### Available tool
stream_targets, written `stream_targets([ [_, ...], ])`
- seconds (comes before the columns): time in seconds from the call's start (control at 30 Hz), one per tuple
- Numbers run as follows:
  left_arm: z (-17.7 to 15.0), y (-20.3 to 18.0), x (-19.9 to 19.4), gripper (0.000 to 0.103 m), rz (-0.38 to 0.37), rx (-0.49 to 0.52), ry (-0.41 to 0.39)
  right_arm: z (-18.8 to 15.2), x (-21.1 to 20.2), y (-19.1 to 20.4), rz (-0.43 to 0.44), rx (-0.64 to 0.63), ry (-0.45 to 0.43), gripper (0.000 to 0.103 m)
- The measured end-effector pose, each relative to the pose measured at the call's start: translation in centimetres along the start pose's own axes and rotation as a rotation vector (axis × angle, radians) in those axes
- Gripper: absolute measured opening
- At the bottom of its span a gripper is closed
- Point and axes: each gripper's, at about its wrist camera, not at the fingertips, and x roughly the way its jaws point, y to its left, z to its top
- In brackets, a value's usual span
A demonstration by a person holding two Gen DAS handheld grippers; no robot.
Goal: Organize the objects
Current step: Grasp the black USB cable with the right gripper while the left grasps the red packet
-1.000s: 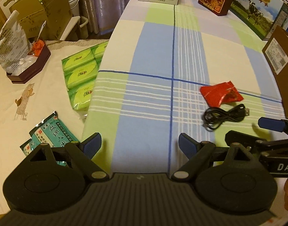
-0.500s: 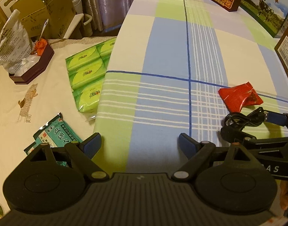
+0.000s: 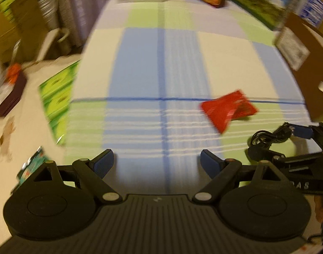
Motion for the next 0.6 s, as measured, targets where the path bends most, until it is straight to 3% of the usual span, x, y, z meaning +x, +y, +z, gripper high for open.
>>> stream_targets([
  [0.17, 2.0, -3.1, 0.7, 0.086, -0.101, 0.183, -0.047, -0.8, -1.1, -3.0, -0.045, 0.052, 0.002, 0.094],
  [0.3, 3.8, -5.4, 2.4, 0.086, -0.135, 0.310, -0.064, -1.3, -2.0, -4.8, -0.081, 0.094, 0.002, 0.094],
  [0.47, 5.1, -6.9, 4.6, 0.084, -0.172, 0.418, -0.058, -1.9, -3.0, -6.9, -0.118, 0.139, 0.006, 0.094],
  [0.6, 5.4, -7.5, 5.2, 0.076, -0.209, 0.493, -0.049, -2.3, -3.7, -8.0, -0.134, 0.160, 0.006, 0.094],
])
